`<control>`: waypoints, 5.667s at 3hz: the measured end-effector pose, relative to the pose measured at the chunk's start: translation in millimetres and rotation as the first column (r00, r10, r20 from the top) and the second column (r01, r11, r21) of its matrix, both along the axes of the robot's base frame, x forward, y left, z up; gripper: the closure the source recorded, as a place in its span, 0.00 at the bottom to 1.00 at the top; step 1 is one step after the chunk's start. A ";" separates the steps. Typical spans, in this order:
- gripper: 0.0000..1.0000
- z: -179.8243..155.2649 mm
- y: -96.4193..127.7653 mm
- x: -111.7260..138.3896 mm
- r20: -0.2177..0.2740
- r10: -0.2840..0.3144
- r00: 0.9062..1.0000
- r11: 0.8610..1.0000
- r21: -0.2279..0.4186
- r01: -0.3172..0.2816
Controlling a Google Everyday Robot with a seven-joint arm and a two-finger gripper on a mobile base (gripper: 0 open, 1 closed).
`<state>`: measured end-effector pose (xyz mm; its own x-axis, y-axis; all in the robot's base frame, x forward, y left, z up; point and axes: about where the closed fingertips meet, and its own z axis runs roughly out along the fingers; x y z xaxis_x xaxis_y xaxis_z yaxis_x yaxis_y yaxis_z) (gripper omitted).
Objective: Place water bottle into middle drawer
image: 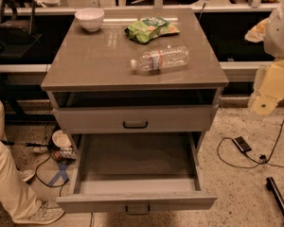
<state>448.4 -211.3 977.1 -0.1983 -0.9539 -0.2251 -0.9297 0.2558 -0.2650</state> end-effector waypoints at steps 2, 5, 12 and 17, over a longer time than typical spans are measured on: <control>0.00 -23.3 58.2 110.1 0.089 0.126 0.988 0.991 0.035 -0.130; 0.00 -83.9 114.0 229.4 0.072 0.125 0.990 0.985 -0.125 -0.115; 1.00 -93.0 88.3 212.7 -0.006 0.066 0.998 0.996 -0.056 -0.066; 1.00 -208.5 30.4 74.1 -0.327 -0.193 0.925 0.931 0.238 0.278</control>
Offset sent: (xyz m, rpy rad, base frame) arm 0.1662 0.0884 -0.0379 0.0281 -0.1212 0.1851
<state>522.6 -180.9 768.6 -0.5071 -0.7793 -0.3680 -0.8572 0.5002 0.1220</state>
